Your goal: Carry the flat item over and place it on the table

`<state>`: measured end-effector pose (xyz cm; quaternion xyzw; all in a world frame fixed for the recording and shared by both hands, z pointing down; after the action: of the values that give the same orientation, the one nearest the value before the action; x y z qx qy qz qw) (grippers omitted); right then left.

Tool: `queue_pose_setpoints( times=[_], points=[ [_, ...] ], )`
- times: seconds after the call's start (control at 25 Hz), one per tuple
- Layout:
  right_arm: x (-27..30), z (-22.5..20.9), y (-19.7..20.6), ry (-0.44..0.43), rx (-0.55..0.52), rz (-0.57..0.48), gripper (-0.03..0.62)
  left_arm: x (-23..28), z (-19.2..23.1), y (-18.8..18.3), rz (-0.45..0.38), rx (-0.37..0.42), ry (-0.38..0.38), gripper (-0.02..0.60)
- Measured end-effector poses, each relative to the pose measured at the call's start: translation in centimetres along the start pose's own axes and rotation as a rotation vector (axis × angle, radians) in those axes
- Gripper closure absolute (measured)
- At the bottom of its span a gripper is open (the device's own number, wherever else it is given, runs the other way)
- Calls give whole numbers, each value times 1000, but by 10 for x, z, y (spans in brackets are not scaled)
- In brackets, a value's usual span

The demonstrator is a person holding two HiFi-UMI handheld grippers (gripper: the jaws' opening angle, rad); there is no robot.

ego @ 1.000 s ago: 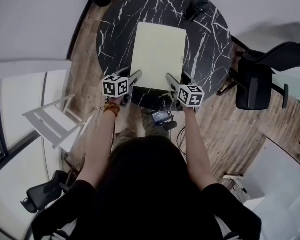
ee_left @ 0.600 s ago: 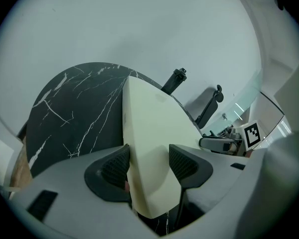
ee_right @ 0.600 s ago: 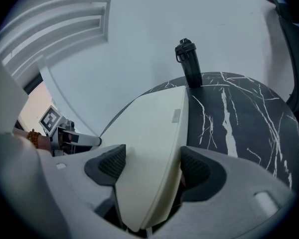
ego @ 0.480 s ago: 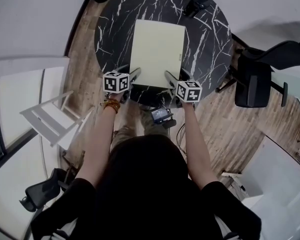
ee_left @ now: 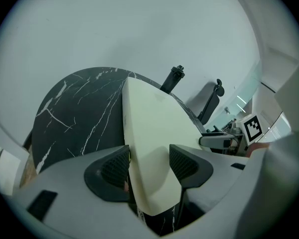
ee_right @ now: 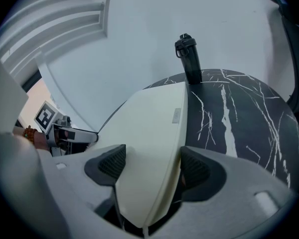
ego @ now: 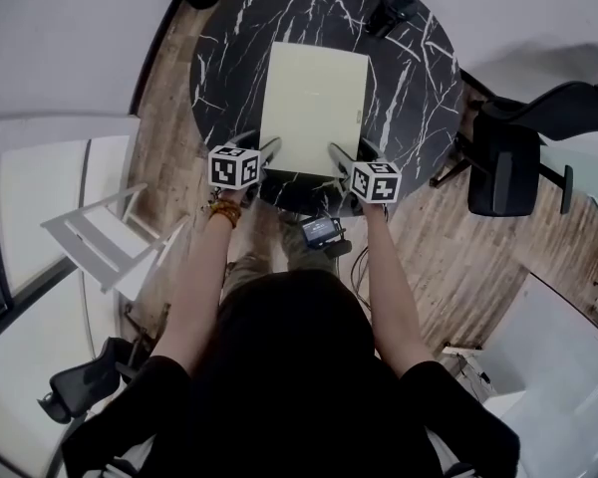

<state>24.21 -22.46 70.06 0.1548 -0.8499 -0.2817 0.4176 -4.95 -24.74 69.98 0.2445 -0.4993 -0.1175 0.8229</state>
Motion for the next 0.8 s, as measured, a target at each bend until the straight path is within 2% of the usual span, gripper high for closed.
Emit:
queue_pose_setpoints(
  times=[0.16,0.36,0.4,0.44,0.56,0.68,0.8],
  points=[
    [-5,5,-4,32,-69,-2,255,-8,-1,-3,-29,35,-25,336],
    [-13,17,-9,46,-108,-58,258,-22,-8,-7,-93,71,-50,336],
    [-15,20,-10,51,-121,-67,273,-24,-9,-7,-105,80,-52,336],
    [-18,23,-10,54,-133,-74,324,-27,-11,-7,-116,88,-53,337],
    [-23,33,-9,47,-151,-85,336,-35,-16,-6,-144,98,-57,351],
    [-25,42,-5,41,-161,-87,343,-43,-20,-4,-153,113,-61,437],
    [-28,50,-3,46,-167,-96,372,-50,-23,-2,-157,130,-57,447]
  ],
)
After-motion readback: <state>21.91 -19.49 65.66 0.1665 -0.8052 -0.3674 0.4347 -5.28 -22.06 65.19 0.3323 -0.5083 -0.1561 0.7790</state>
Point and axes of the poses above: the fingertips, and each gripper's own axes: x forward along the fingers, z to its left, y out of its underside, the point moved 10 cm from there along -x, backward along the fingers, and after that the axes turned 9 degrees about -y, right-handed, at the moved point
